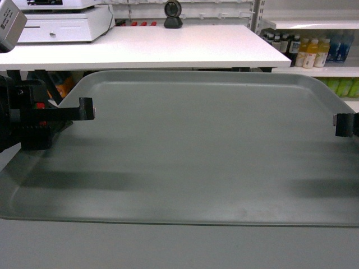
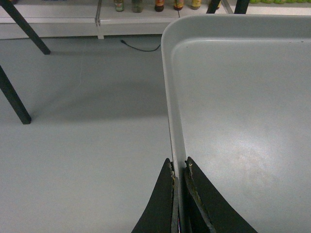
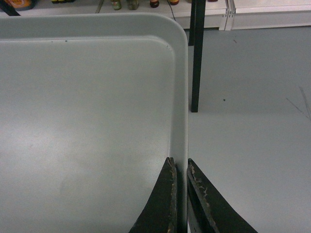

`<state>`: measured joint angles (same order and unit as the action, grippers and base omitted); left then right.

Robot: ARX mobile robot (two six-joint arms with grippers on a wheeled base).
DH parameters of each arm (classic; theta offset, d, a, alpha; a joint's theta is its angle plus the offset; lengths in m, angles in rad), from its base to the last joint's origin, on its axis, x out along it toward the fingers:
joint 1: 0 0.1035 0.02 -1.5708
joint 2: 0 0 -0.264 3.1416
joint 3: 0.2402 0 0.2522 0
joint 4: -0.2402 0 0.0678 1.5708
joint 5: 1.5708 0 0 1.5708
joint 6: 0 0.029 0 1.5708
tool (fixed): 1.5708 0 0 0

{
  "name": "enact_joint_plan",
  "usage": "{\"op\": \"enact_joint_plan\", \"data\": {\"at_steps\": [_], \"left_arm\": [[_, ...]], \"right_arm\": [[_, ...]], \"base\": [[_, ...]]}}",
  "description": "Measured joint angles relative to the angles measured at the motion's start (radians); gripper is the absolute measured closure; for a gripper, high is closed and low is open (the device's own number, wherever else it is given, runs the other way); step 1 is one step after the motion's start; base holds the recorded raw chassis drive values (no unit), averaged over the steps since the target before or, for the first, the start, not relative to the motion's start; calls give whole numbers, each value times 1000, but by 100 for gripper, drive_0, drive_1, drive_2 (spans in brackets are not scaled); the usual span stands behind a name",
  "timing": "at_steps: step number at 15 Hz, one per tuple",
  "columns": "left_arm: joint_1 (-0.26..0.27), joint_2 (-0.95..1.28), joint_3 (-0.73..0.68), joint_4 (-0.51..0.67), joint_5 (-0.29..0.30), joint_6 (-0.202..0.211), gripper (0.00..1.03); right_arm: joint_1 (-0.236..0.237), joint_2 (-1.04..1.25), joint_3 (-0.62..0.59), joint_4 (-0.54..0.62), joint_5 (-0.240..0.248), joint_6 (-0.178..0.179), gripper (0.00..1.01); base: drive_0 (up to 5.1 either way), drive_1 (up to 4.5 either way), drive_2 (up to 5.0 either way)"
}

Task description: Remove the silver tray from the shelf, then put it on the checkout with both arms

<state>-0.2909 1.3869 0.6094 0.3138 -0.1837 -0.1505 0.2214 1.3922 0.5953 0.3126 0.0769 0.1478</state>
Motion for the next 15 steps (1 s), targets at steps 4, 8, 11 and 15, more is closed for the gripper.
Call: {"op": "enact_joint_plan", "data": {"at_steps": [4,8,11,15], "left_arm": [[8,0,0,1,2,0,100],[2,0,0,1,1,0,100],[2,0,0,1,0,0,100],[2,0,0,-2,0,0,100]], "right_arm": [[7,0,2,2,-1,2,98],[0,0,2,1,0,0,98],[0,0,2,1,0,0,98],[0,0,2,-1,1,0,98]], "base": [[-121,65,65],[0,0,0],[0,0,0],[4,354,-347]]}}
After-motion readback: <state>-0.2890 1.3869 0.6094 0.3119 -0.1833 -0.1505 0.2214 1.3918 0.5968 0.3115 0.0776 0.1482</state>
